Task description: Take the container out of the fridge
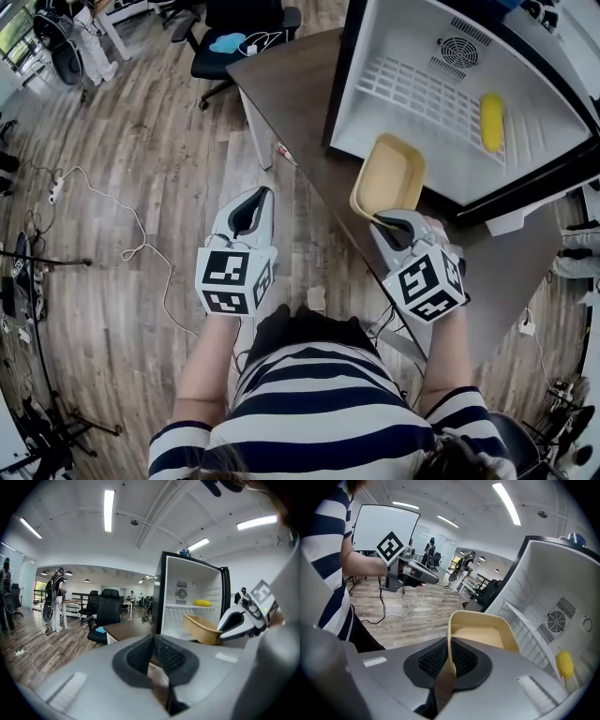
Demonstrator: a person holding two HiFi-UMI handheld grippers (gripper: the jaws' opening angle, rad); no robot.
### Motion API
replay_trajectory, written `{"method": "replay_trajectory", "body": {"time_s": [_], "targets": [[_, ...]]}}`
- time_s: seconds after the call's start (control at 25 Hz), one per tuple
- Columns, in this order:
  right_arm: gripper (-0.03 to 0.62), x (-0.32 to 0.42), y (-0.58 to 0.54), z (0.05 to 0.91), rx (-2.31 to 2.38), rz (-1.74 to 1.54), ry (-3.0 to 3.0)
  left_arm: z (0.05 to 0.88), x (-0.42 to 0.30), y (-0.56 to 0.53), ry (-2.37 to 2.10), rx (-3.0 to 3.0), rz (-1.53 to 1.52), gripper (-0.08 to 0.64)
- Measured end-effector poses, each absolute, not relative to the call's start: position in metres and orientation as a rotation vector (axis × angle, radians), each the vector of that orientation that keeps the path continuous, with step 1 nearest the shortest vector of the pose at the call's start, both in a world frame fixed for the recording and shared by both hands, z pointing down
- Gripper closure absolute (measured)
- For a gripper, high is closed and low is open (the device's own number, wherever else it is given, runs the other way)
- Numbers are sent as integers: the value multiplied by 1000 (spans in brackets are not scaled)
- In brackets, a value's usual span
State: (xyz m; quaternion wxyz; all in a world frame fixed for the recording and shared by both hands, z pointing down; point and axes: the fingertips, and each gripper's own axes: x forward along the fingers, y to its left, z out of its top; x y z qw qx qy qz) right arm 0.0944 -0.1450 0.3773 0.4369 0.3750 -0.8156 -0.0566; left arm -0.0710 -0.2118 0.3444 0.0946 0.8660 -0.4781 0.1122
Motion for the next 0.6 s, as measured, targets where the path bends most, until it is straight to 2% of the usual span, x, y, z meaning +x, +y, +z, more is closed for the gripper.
{"method": "replay_trajectory", "body": {"time_s": [0.6], "targets": [[572, 87, -138, 376, 916, -144, -2043, 343, -71, -204, -1412, 2579, 350, 560]]}}
